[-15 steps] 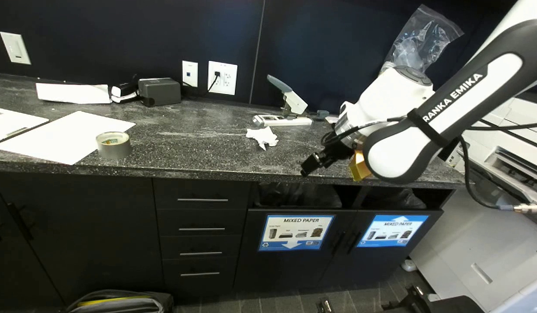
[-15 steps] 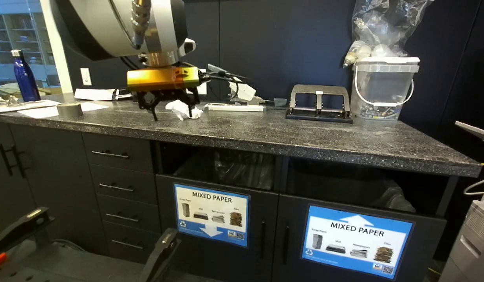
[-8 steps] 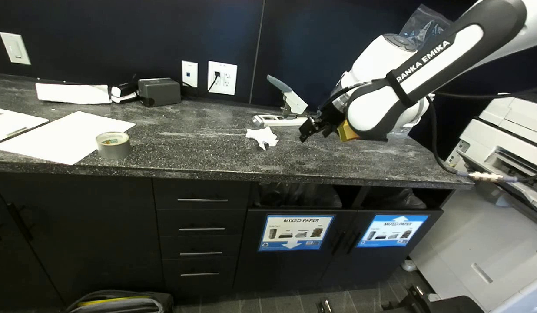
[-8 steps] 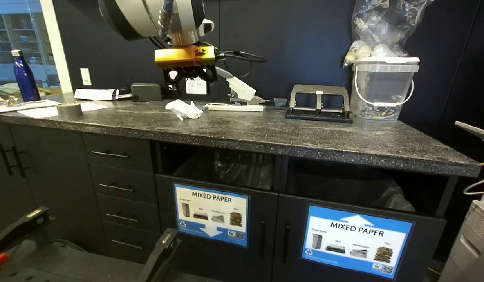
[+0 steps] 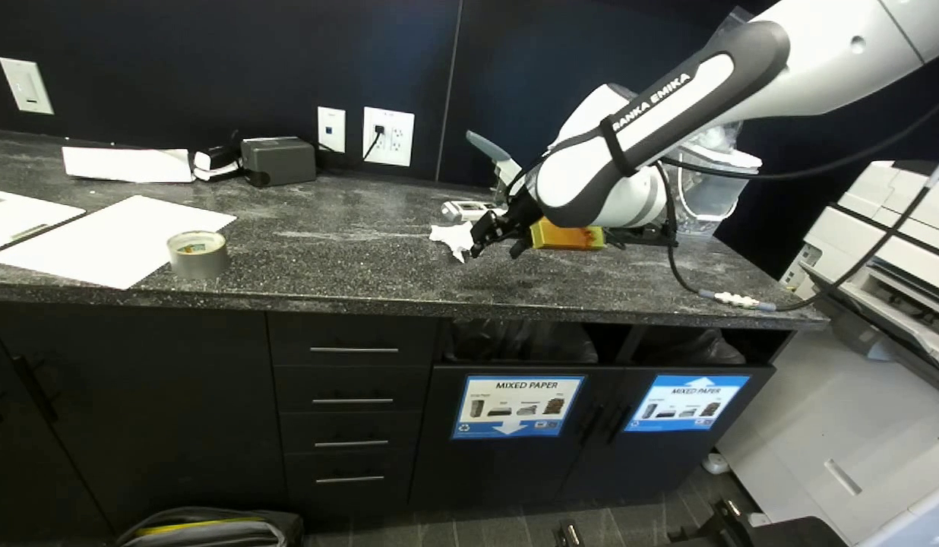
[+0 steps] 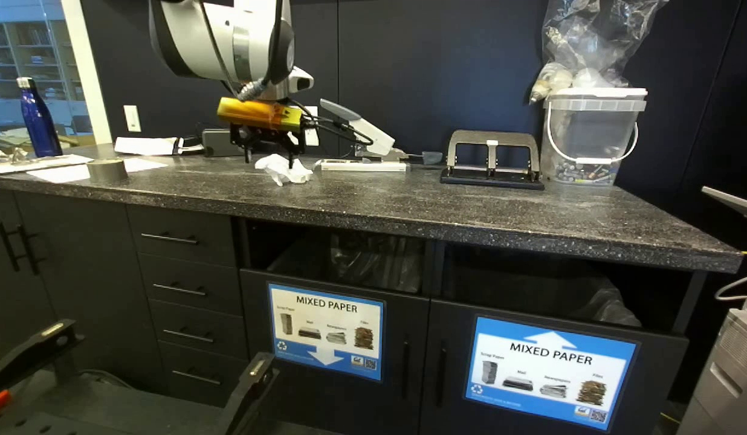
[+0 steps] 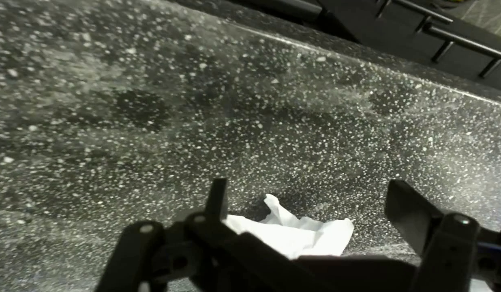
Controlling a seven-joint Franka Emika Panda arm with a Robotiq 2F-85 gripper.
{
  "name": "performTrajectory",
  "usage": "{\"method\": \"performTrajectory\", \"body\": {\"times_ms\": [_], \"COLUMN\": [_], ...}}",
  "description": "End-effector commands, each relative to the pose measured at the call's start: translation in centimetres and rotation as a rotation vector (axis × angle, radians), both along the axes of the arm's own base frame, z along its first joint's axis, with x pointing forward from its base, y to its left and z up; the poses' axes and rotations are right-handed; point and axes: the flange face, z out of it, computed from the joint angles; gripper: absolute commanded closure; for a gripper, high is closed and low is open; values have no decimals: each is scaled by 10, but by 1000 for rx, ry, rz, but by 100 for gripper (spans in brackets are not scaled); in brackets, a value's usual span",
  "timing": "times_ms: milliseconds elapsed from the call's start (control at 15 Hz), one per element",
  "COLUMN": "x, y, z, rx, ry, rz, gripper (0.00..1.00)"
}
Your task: Pick up the pieces of papers from the countertop and put them in the right bin.
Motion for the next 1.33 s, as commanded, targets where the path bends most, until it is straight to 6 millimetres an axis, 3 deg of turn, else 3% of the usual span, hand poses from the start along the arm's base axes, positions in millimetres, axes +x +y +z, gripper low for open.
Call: {"method": "performTrajectory", "body": {"times_ms": [0, 200, 267, 467, 1000, 1267], "x": [27, 36, 38, 45, 60, 67], "y": [36, 64, 71, 85, 81, 71], "z": [1, 10, 5, 7, 10, -1], "rx": [65, 81, 75, 34, -120, -181], "ry": [-1, -28, -41, -82, -197, -253], "rz": [24, 56, 65, 94, 146, 174], "gripper": [0, 0, 0, 0, 0, 0]}}
